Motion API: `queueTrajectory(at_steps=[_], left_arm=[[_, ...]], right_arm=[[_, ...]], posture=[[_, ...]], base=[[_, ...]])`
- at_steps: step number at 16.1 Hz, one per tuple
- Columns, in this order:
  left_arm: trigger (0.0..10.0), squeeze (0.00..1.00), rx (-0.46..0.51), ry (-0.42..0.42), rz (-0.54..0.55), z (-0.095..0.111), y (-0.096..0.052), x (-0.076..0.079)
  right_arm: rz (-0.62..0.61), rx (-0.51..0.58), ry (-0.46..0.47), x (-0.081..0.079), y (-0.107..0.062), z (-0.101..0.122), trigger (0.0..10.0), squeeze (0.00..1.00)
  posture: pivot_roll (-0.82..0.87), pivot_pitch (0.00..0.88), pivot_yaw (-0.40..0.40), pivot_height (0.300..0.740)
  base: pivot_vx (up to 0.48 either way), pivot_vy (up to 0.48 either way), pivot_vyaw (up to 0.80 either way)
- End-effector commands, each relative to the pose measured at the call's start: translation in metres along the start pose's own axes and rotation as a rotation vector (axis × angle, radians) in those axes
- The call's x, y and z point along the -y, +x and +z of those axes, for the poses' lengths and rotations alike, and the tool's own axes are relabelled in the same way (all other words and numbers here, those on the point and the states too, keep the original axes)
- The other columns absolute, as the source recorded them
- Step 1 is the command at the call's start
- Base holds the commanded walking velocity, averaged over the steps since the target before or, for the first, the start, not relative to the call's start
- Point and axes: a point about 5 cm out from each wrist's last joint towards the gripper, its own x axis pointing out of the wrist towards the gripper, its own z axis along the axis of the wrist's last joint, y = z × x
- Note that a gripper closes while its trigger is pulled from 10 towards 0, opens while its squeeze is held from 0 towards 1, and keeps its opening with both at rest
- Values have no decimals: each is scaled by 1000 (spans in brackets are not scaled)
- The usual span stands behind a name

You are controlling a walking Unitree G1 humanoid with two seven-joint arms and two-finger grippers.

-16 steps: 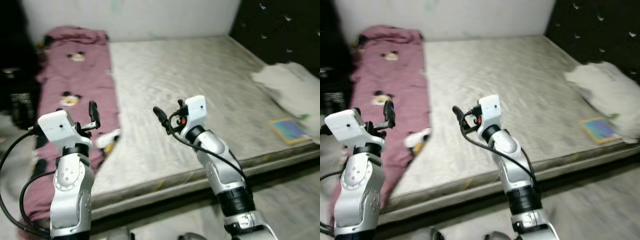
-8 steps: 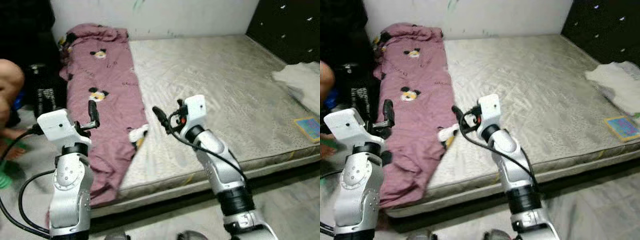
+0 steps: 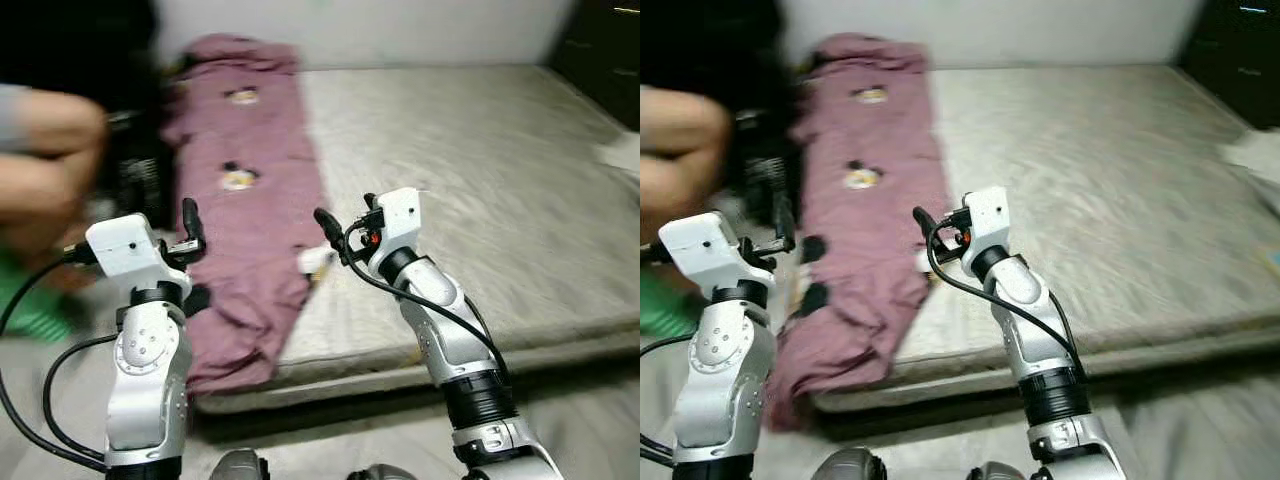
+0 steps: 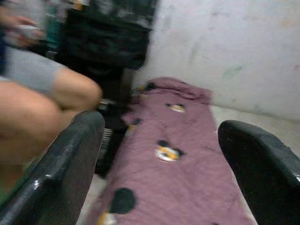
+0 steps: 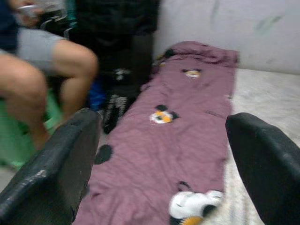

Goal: Clean up the room

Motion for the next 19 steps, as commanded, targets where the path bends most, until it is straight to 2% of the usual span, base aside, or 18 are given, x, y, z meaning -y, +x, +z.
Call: queueTrajectory(at_steps=[1, 3, 6, 8, 9, 10, 11, 12, 13, 15, 16, 18, 19], left_arm=[[10000, 0, 5, 12, 13, 0, 3, -4], [10000, 0, -9, 56, 21, -6, 4, -7], [10000, 0, -15, 33, 11, -9, 2, -7], [10000, 0, -17, 55, -14, -10, -2, -9], [10000, 0, -30, 78, -6, -16, -5, -13], [10000, 0, -27, 72, 14, -17, -6, -14], [10000, 0, -19, 66, 17, -16, -6, -12], [10000, 0, -10, 58, 18, -15, -4, -9], [10000, 0, 3, 50, 20, -15, -2, -5], [10000, 0, 13, 55, 27, -12, -1, -3], [10000, 0, -4, 61, 10, -14, -7, -3], [10000, 0, -28, 77, -15, -19, -13, -5], [10000, 0, -34, 81, -20, -21, -14, -7]], right_arm=[[3, 9, -6, 1, 3, 3, 10000, 0], [3, 7, 0, 1, 5, 2, 10000, 0], [-31, 23, 29, 5, 9, 6, 10000, 0], [3, 19, 23, -1, 6, 4, 10000, 0], [98, -25, 23, -12, 3, -6, 10000, 0], [258, -118, -1, -32, 0, -20, 10000, 0], [372, -193, -33, -45, -3, -31, 10000, 0], [450, -229, -58, -52, -5, -36, 10000, 0], [480, -234, -96, -52, -1, -36, 10000, 0], [451, -205, -118, -48, 5, -30, 10000, 0], [345, -152, -118, -39, 6, -26, 10000, 0], [219, -141, -91, -29, 3, -28, 10000, 0], [130, -98, -90, -21, 3, -24, 10000, 0]], posture=[[1, 0, -14, 740], [4, 0, -13, 740], [4, 0, -4, 740], [-4, 0, -7, 740], [-4, 0, -9, 740], [-2, 0, -22, 740], [1, 0, -35, 740], [6, 0, -47, 740], [18, 0, -61, 740], [24, 0, -56, 740], [27, 0, -39, 740], [24, 0, -20, 740], [23, 0, -18, 740]], base=[[0, 0, 794], [0, 0, 0], [0, 0, 0], [0, 0, 0], [0, 0, 0], [0, 0, 0], [0, 0, 0], [0, 0, 0], [0, 0, 0], [0, 0, 0], [0, 0, 0], [0, 0, 0], [0, 0, 0]])
